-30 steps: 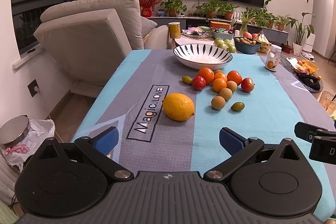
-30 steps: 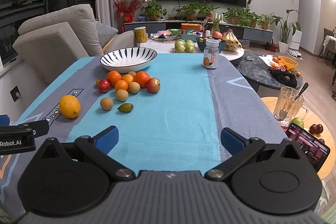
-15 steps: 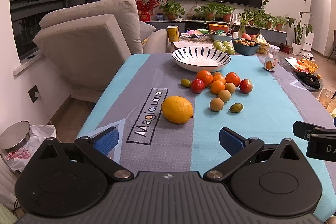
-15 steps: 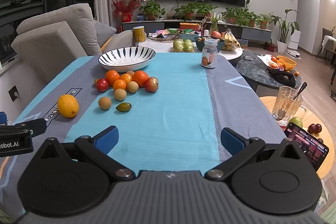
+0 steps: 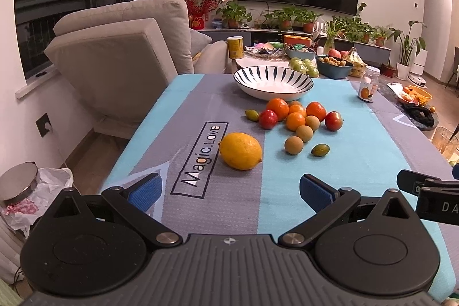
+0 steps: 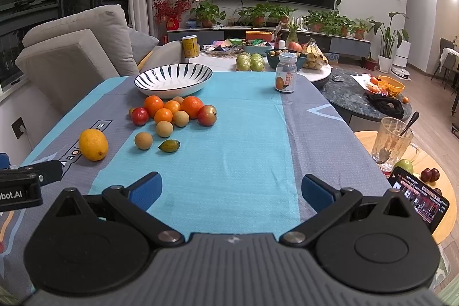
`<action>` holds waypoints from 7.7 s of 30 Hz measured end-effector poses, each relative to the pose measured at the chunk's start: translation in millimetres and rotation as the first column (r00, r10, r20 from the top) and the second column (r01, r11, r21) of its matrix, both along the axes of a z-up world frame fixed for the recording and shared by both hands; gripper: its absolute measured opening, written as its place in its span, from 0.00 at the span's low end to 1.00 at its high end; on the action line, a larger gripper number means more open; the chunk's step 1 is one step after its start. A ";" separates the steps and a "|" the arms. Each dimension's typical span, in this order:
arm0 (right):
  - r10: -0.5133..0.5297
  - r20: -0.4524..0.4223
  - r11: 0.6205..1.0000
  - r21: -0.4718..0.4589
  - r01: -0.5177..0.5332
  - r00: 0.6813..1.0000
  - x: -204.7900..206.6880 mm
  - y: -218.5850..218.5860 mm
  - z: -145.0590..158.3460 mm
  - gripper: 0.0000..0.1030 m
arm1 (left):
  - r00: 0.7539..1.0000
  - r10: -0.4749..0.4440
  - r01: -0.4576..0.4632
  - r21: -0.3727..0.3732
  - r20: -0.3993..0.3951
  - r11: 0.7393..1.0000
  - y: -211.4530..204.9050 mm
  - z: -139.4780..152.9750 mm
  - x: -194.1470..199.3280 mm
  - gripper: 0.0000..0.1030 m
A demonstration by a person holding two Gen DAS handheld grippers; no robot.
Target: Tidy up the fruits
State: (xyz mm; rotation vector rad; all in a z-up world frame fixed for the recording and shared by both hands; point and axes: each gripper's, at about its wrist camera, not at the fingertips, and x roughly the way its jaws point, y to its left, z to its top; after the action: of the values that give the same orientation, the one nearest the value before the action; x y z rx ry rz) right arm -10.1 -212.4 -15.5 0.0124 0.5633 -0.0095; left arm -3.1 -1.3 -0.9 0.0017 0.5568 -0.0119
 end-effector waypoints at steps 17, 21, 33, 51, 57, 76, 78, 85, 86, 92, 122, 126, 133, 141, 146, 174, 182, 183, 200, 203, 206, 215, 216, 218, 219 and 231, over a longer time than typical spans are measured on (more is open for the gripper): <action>0.009 -0.006 1.000 -0.004 -0.009 1.000 1.8 -3.2 0.2 0.62 | 1.000 -0.018 0.018 -0.007 -0.006 1.000 -1.1 -5.2 5.4 1.00; 0.036 0.003 0.999 0.009 -0.036 0.999 6.2 -3.3 -2.1 0.62 | 0.998 -0.060 0.059 0.037 0.016 0.998 -5.7 -9.1 8.5 1.00; 0.232 0.043 0.956 0.175 -0.236 0.972 40.1 17.2 7.8 0.62 | 0.983 -0.178 0.177 0.009 0.046 0.984 8.3 -20.7 39.8 0.79; 0.516 -0.151 0.713 0.621 -0.325 0.843 146.4 48.0 0.4 0.60 | 0.934 -0.340 0.335 -0.059 -0.109 0.940 31.5 -39.4 106.2 0.49; 0.530 -0.200 0.725 0.610 -0.319 0.824 162.6 55.5 -8.4 0.60 | 0.918 -0.370 0.362 -0.082 -0.139 0.929 32.5 -43.9 120.2 0.51; 0.509 -0.247 0.741 0.613 -0.273 0.825 189.4 58.3 -9.1 0.53 | 0.918 -0.376 0.358 -0.140 -0.125 0.923 31.7 -30.5 154.4 0.47; 0.505 -0.236 0.739 0.615 -0.275 0.830 194.2 55.6 -5.0 0.53 | 0.918 -0.379 0.363 -0.135 -0.118 0.922 28.5 -25.1 160.1 0.47; 0.484 -0.220 0.736 0.626 -0.258 0.847 216.9 40.4 8.8 0.53 | 0.917 -0.385 0.369 -0.146 -0.105 0.918 15.0 -12.3 187.2 0.47; 0.480 -0.219 0.736 0.627 -0.255 0.849 220.5 39.4 10.7 0.53 | 0.916 -0.386 0.370 -0.146 -0.104 0.917 12.5 -10.2 191.6 0.47; 0.461 -0.205 0.744 0.621 -0.249 0.864 242.9 28.5 20.6 0.53 | 0.915 -0.392 0.372 -0.180 -0.093 0.911 3.3 -0.4 219.8 0.47; 0.347 -0.222 0.771 0.620 -0.143 0.911 327.0 -24.5 0.6 0.47 | 0.902 -0.417 0.380 -0.252 -0.111 0.890 -1.1 -14.7 321.0 0.31; 0.343 -0.212 0.778 0.611 -0.150 0.915 318.7 -25.5 8.0 0.47 | 0.901 -0.420 0.387 -0.234 -0.109 0.892 -0.6 -9.9 309.0 0.34; 0.331 -0.213 0.805 0.572 -0.157 0.919 295.2 -33.7 14.5 0.47 | 0.893 -0.438 0.409 -0.217 -0.103 0.886 -4.1 -3.3 283.7 0.38; 0.317 -0.230 0.822 0.550 -0.146 0.920 264.5 -41.9 11.3 0.49 | 0.881 -0.460 0.434 -0.200 -0.110 0.879 -9.7 -5.9 254.5 0.45; 0.317 -0.265 0.839 0.527 -0.139 0.911 253.9 -38.7 0.2 0.53 | 0.884 -0.449 0.417 -0.215 -0.130 0.883 -5.0 -13.9 243.3 0.45; 0.277 -0.226 0.859 0.494 -0.135 0.934 248.4 -41.3 -11.2 0.44 | 0.869 -0.457 0.424 -0.191 -0.190 0.886 -15.0 -31.8 249.7 0.49; 0.257 -0.207 0.841 0.529 -0.113 0.944 241.4 -50.9 -3.9 0.44 | 0.866 -0.453 0.408 -0.226 -0.213 0.885 -18.2 -38.8 265.1 0.50; 0.258 -0.207 0.840 0.531 -0.113 0.944 241.3 -51.6 -3.5 0.44 | 0.868 -0.448 0.402 -0.227 -0.212 0.887 -18.7 -39.8 266.5 0.50; 0.256 -0.191 0.820 0.563 -0.108 0.948 238.9 -58.0 -1.5 0.44 | 0.861 -0.462 0.397 -0.288 -0.213 0.872 -12.5 -39.4 263.8 0.36; 0.260 -0.191 0.815 0.569 -0.109 0.946 238.7 -57.7 -2.5 0.44 | 0.862 -0.467 0.406 -0.283 -0.198 0.869 -12.2 -34.3 260.3 0.36; 0.262 -0.191 0.814 0.570 -0.111 0.946 238.8 -57.2 -2.3 0.44 | 0.865 -0.468 0.408 -0.288 -0.183 0.866 -11.0 -29.4 258.4 0.36; 0.264 -0.183 0.808 0.578 -0.114 0.947 239.0 -55.5 0.6 0.44 | 0.872 -0.469 0.417 -0.291 -0.140 0.861 -4.0 -15.4 254.3 0.36; 0.266 -0.181 0.808 0.578 -0.116 0.947 239.1 -54.9 0.9 0.44 | 0.873 -0.468 0.416 -0.291 -0.136 0.861 -3.7 -14.1 254.3 0.36; 0.267 -0.180 0.807 0.579 -0.117 0.947 239.3 -54.7 1.5 0.44 | 0.875 -0.467 0.417 -0.291 -0.129 0.861 -3.2 -11.8 254.6 0.36; 0.269 -0.180 0.805 0.581 -0.118 0.946 239.9 -54.3 1.7 0.44 | 0.875 -0.467 0.417 -0.291 -0.128 0.861 -2.6 -10.7 254.4 0.36; 0.279 -0.170 0.794 0.595 -0.127 0.945 250.5 -50.9 8.6 0.44 | 0.881 -0.459 0.415 -0.281 -0.112 0.865 -1.5 -2.6 261.8 0.36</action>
State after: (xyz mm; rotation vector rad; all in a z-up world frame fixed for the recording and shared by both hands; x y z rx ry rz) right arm 240.4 -263.3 -7.0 0.5564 0.8028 0.3827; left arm 258.7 -2.8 -3.5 -0.1194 0.7204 -0.5358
